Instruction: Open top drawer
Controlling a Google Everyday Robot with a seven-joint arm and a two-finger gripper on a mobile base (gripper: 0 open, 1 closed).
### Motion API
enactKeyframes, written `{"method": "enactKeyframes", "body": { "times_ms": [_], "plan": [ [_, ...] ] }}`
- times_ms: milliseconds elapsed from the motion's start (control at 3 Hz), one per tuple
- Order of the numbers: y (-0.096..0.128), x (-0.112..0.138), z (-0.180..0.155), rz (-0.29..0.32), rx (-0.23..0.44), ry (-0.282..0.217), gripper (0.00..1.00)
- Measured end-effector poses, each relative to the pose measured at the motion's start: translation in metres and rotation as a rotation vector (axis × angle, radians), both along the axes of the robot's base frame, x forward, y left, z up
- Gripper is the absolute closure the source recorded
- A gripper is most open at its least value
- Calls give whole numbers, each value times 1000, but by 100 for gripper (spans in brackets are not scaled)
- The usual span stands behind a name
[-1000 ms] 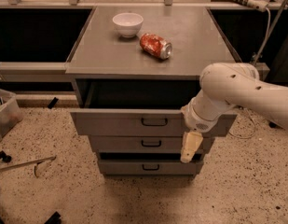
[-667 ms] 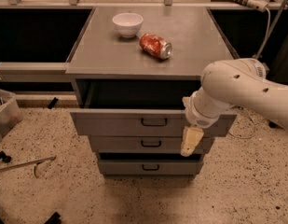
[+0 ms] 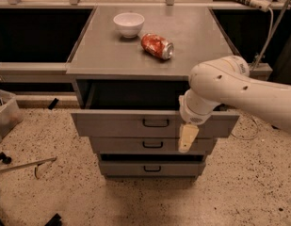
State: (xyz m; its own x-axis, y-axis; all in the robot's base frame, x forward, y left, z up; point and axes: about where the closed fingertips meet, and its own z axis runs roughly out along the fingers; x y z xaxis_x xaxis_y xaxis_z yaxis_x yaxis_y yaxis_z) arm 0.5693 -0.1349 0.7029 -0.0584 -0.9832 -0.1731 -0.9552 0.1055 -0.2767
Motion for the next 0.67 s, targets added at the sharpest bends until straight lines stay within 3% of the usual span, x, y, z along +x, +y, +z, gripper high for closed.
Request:
{"method": "enactKeyframes", "body": {
  "times_ms": [667],
  "plan": [
    [13, 23, -64, 42, -53, 151, 0]
  ]
}}
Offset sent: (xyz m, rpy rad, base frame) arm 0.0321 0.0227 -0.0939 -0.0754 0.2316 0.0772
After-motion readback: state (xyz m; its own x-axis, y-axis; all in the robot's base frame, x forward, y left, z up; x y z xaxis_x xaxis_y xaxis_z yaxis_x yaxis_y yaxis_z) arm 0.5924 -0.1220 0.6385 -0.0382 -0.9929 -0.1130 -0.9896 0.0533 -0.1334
